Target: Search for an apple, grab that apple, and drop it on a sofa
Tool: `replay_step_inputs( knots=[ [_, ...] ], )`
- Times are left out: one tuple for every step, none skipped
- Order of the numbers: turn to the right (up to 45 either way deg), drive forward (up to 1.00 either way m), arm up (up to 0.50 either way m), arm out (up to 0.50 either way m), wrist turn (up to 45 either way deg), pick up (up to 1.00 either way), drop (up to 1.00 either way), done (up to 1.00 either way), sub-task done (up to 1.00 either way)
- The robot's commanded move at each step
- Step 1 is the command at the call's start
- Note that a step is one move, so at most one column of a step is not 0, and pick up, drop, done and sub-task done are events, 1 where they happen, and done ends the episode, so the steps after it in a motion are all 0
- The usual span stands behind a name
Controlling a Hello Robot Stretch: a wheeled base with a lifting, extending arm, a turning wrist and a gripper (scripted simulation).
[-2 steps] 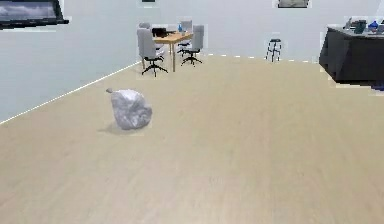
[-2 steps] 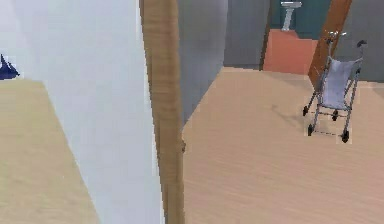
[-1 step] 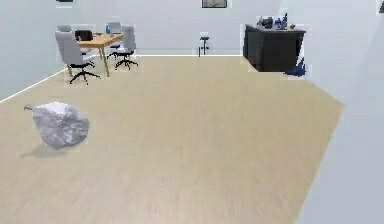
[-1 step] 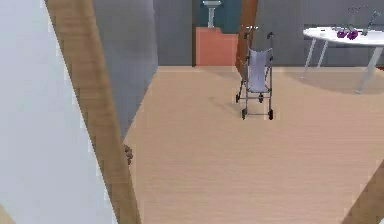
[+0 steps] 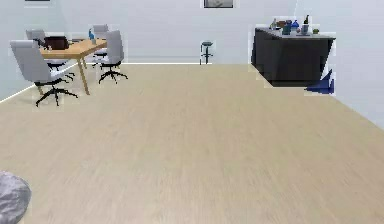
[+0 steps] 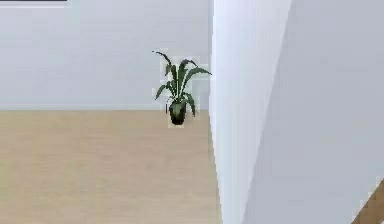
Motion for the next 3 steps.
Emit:
replay_step_inputs(
  knots=[
    [30.0,0.0,0.0,0.0,0.0,0.0,0.0,0.0,0.0],
    [0.0,1.0,0.0,0.0,0.0,0.0,0.0,0.0,0.0],
    [0.0,1.0,0.0,0.0,0.0,0.0,0.0,0.0,0.0]
  ],
)
